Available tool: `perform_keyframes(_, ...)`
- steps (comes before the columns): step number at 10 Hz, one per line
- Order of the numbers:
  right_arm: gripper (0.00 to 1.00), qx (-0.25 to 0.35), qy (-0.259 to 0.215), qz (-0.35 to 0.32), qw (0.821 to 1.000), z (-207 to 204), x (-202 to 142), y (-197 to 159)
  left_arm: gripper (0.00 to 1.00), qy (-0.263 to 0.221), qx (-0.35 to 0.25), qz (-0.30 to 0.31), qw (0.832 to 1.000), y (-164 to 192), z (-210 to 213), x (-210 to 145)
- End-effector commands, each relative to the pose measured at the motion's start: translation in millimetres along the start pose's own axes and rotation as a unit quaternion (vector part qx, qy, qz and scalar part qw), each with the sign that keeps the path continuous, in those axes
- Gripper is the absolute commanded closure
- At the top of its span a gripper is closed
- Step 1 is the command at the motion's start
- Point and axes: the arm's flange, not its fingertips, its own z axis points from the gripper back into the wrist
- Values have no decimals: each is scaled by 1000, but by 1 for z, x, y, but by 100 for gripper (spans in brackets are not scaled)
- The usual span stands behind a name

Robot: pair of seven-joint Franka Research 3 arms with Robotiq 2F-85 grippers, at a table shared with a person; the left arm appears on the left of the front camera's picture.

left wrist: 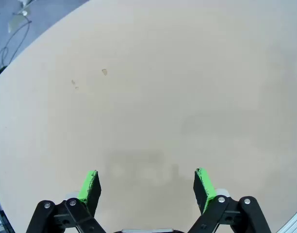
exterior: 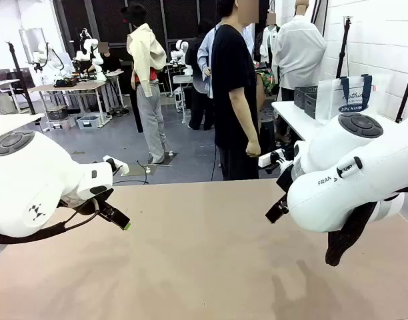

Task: Transfer purchased items from the store into the shopping bag.
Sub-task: Open the Reusable shopping bag in the center of the table.

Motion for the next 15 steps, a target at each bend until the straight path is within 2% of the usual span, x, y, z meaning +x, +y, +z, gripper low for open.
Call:
perform_keyframes(1, 0, 0, 0, 0, 1000, 0, 0, 0, 0, 0, 0, 0, 1000, 0, 0, 0)
perform_keyframes(15, 0, 0, 0, 0, 1000, 0, 0, 0, 0, 0, 0, 0, 1000, 0, 0, 0)
